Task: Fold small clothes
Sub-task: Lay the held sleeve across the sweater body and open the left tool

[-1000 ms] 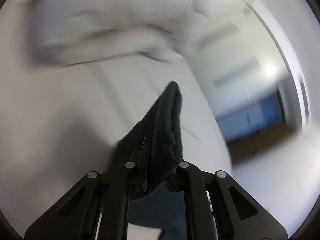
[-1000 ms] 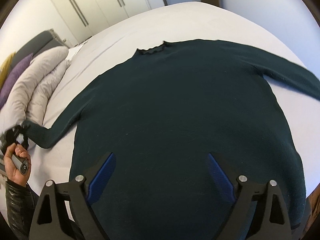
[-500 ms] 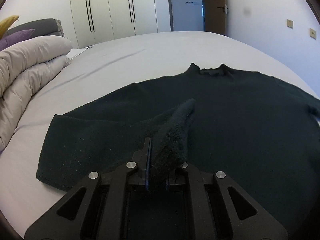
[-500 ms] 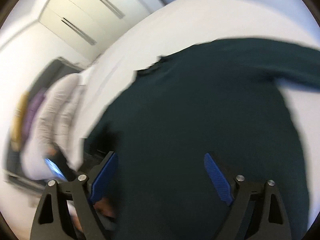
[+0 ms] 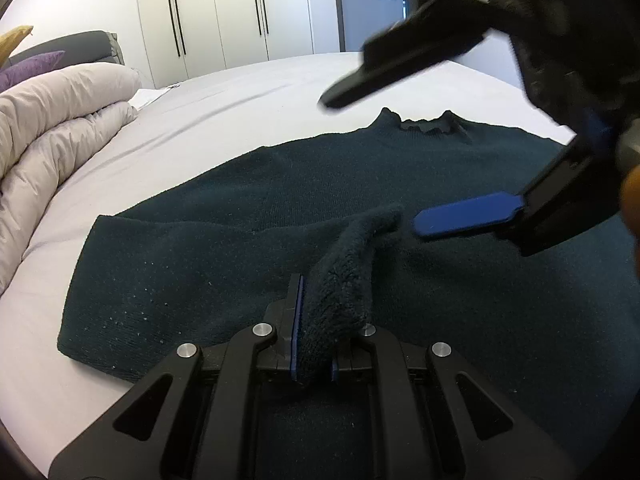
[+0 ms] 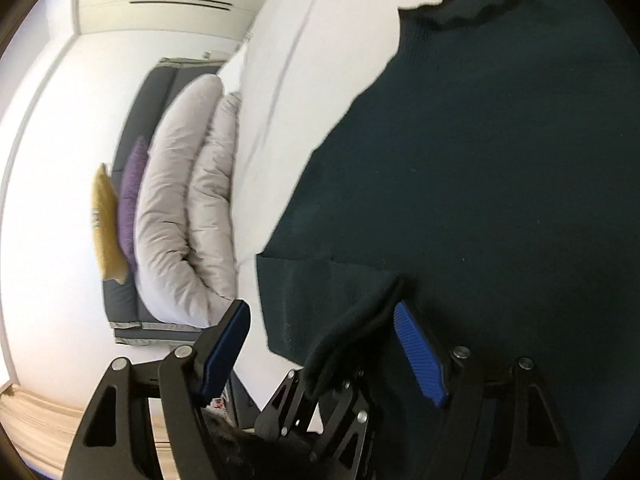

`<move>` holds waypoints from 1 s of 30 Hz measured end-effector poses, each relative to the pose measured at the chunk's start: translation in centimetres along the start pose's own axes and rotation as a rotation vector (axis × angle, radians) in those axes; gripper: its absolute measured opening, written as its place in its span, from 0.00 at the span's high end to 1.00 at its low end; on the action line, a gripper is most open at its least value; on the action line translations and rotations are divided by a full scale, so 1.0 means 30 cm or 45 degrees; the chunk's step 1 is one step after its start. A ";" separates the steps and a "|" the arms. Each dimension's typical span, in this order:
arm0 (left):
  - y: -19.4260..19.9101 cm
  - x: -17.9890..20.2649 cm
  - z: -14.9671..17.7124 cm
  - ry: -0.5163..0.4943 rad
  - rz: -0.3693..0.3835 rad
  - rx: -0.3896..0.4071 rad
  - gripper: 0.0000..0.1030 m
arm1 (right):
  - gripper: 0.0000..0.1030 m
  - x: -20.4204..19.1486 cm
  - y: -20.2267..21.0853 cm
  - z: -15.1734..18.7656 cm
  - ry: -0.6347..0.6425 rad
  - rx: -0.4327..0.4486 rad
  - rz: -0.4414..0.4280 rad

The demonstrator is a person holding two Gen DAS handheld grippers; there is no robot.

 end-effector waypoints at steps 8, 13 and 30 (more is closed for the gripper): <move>0.007 -0.016 0.006 0.015 0.005 0.005 0.91 | 0.61 0.048 -0.110 0.011 -0.022 -0.105 0.024; 0.002 -0.036 0.003 0.032 0.034 -0.002 0.87 | 0.90 0.044 -0.118 0.008 0.085 -0.076 0.090; -0.003 -0.261 0.038 0.581 0.582 0.101 0.21 | 0.93 0.316 0.355 -0.213 0.039 0.358 0.331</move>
Point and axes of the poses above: each gripper's, at about its wrist camera, not at the fingertips, and y roughly against the way its jaws point, x to its right, z to its underside, the point moved 7 cm from there along -y, roughly the way its jaws point, and after that the axes turned 4 degrees about -y, right-handed, at the moved point
